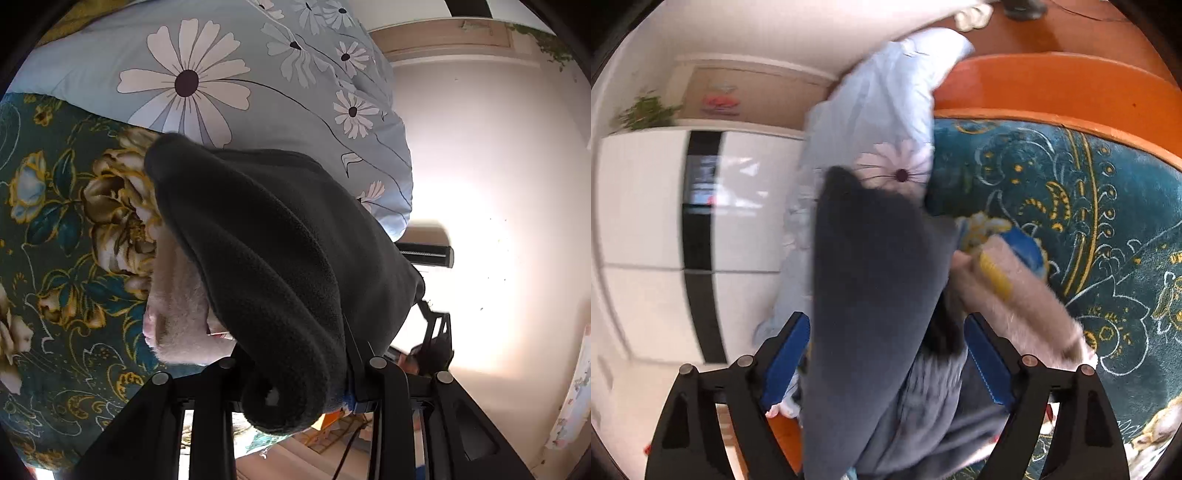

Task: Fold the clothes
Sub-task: 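Lower the sweatshirt onto the pink stack and open both grippers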

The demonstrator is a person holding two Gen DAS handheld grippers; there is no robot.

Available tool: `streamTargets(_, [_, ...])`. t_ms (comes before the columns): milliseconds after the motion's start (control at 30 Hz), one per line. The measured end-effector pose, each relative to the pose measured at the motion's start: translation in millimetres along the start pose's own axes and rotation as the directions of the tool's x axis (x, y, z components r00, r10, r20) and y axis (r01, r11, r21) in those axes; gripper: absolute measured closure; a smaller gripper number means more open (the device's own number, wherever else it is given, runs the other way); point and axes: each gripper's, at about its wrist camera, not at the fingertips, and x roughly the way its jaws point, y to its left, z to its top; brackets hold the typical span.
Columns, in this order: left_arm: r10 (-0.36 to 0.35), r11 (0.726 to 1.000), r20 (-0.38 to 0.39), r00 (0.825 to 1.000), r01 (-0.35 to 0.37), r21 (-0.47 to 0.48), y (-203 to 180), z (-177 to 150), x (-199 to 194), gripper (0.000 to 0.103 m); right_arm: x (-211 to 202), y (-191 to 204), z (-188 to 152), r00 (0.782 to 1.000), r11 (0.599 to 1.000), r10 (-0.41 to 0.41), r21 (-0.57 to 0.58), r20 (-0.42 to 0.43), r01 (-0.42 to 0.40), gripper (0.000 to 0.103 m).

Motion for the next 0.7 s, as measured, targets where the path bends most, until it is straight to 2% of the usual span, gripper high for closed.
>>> streamTargets(100, [0.002, 1.000, -0.003, 1.000, -0.002, 0.008, -1, 1, 0, 0.069, 14, 6, 12, 1.000, 0.999, -0.009, 0.031, -0.001, 0.009, 0.016])
streamTargets(200, [0.003, 1.000, -0.008, 1.000, -0.003, 0.010, -1, 0, 1, 0.069, 24, 25, 21, 0.999, 0.999, -0.052, -0.004, 0.004, 0.052, 0.016])
streamTargets(333, [0.004, 1.000, -0.011, 1.000, -0.004, 0.010, -2, 1, 2, 0.069, 41, 37, 27, 0.982, 0.983, -0.185, -0.025, -0.030, 0.184, 0.015])
streamTargets(400, [0.002, 1.000, -0.010, 1.000, -0.002, 0.009, -3, 3, 1, 0.069, 42, 33, 29, 0.982, 0.982, -0.187, -0.008, -0.028, 0.187, 0.015])
streamTargets(433, [0.002, 1.000, -0.010, 1.000, -0.002, 0.008, -3, 4, 1, 0.069, 41, 30, 29, 0.984, 0.984, -0.178, 0.010, -0.024, 0.178, 0.018])
streamTargets(533, [0.012, 1.000, 0.003, 1.000, -0.012, 0.024, -7, 7, -2, 0.069, 32, 29, 28, 0.993, 0.992, -0.122, 0.038, -0.003, 0.122, 0.059])
streamTargets(600, [0.001, 1.000, 0.017, 1.000, -0.001, 0.025, -8, 7, -9, 0.069, 27, 41, 27, 0.993, 0.993, -0.119, -0.012, 0.005, 0.119, 0.067])
streamTargets(700, [-0.041, 0.999, 0.036, 0.998, 0.040, 0.030, -12, 6, -25, 0.069, 13, 66, 22, 0.999, 0.997, -0.033, -0.072, 0.005, 0.033, 0.071])
